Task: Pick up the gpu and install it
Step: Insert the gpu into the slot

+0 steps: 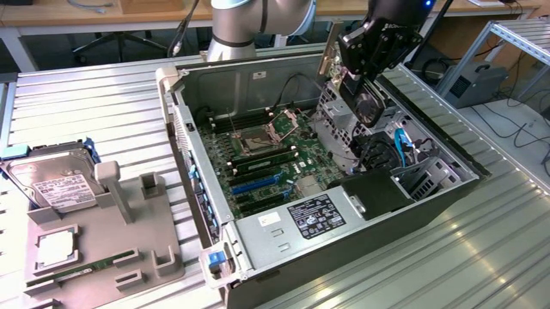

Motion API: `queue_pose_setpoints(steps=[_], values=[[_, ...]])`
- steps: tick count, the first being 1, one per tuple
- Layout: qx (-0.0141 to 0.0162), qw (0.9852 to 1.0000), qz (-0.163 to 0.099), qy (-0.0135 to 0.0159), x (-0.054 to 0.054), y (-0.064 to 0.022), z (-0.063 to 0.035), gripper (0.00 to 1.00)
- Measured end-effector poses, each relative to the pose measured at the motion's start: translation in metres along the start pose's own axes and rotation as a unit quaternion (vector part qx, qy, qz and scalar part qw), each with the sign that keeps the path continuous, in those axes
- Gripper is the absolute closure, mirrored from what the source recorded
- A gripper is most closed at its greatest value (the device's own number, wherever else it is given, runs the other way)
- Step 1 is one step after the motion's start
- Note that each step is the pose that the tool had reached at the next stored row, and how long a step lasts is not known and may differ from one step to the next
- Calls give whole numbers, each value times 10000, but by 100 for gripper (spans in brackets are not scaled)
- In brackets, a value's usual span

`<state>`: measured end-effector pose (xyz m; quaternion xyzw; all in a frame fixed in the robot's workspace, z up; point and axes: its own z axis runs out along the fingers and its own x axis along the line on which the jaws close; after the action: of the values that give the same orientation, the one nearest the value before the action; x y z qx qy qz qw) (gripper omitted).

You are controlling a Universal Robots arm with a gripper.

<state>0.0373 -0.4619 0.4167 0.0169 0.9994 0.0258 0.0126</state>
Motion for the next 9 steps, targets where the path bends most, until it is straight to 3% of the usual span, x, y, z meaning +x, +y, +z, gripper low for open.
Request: queue_pose_setpoints(steps=[2, 5, 8, 9], values=[[-1, 10000, -45, 2, 0, 0, 0, 73], [-12, 9988, -479, 25, 0, 0, 0, 73], [-25, 9947, -1027, 53, 0, 0, 0, 73], [-32, 9913, -1314, 68, 0, 0, 0, 73]])
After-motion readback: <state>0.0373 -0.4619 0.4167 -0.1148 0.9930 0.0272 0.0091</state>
